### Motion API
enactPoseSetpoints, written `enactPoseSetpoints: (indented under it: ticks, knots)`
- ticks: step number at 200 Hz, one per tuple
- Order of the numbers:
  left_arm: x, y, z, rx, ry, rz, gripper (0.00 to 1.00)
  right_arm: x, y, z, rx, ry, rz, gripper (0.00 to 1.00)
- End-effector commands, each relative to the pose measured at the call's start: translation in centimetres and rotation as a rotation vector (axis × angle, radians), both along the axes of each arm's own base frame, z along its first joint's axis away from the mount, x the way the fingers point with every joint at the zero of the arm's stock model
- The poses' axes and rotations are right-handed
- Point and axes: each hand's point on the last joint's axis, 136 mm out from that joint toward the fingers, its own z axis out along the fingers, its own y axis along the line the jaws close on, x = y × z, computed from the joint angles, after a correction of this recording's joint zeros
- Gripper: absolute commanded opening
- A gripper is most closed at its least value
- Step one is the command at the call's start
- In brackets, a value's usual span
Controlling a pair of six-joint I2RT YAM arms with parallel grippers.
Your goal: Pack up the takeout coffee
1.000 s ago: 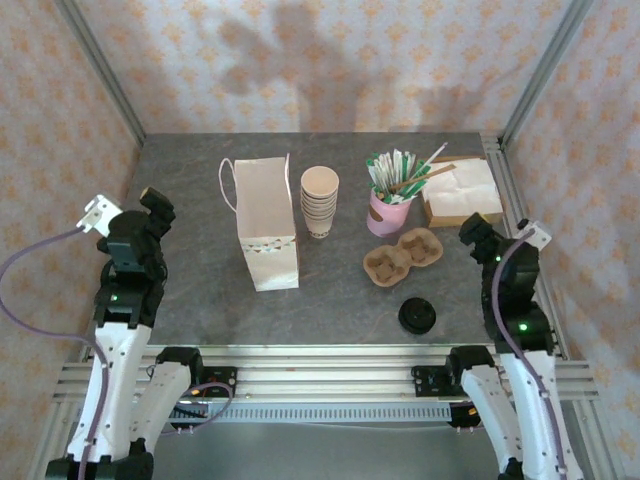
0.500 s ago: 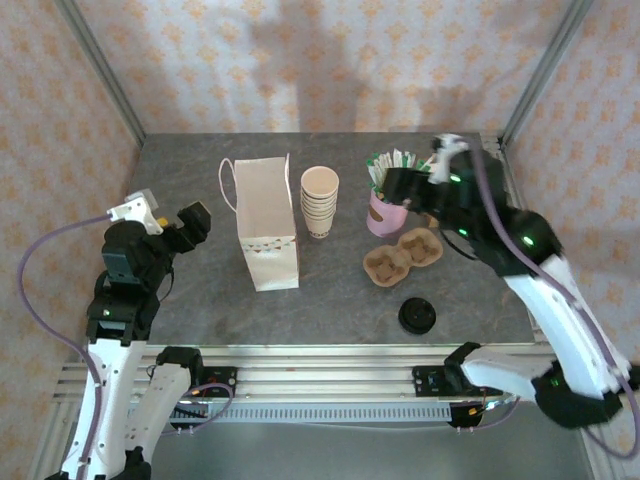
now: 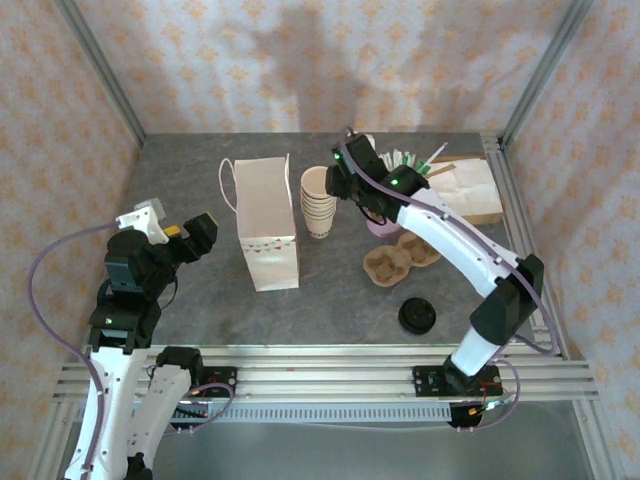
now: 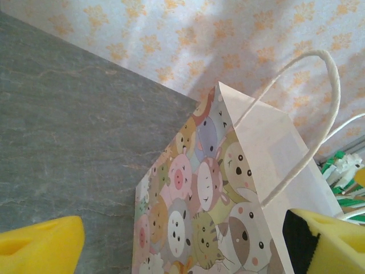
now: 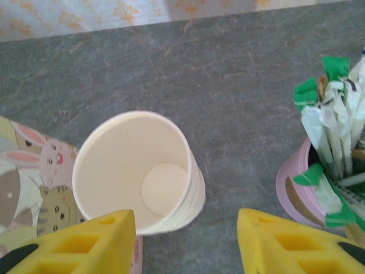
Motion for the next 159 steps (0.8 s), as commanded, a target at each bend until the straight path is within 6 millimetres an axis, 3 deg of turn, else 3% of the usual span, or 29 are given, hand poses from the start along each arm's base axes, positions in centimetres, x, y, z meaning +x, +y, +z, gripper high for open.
enactPoseSetpoints:
  ticks: [1,71,101,159]
  knots:
    - [-0.2,-0.8,-0.3,0.008,0.001,-0.051,0.89,1.9,0.0,1.4,0.037,-0.06,-0.076,0.48]
    - [0.1,-1.2,-0.7,-0.003,0.013,-0.073,0.8,4.0,1.0,-1.6,0.039,-0.011,-0.1,0.43]
    - [0.1,-1.1,-0.8,0.001,0.017,-0.068,0.8,4.4,1.0,-2.5,0.026,0.005,-0.111,0.38]
    - [0.2,-1.0,-0.8,-0.001,0.02,-0.063,0.8,4.7,1.1,-3.9,0.019,0.025,-0.118,0.38]
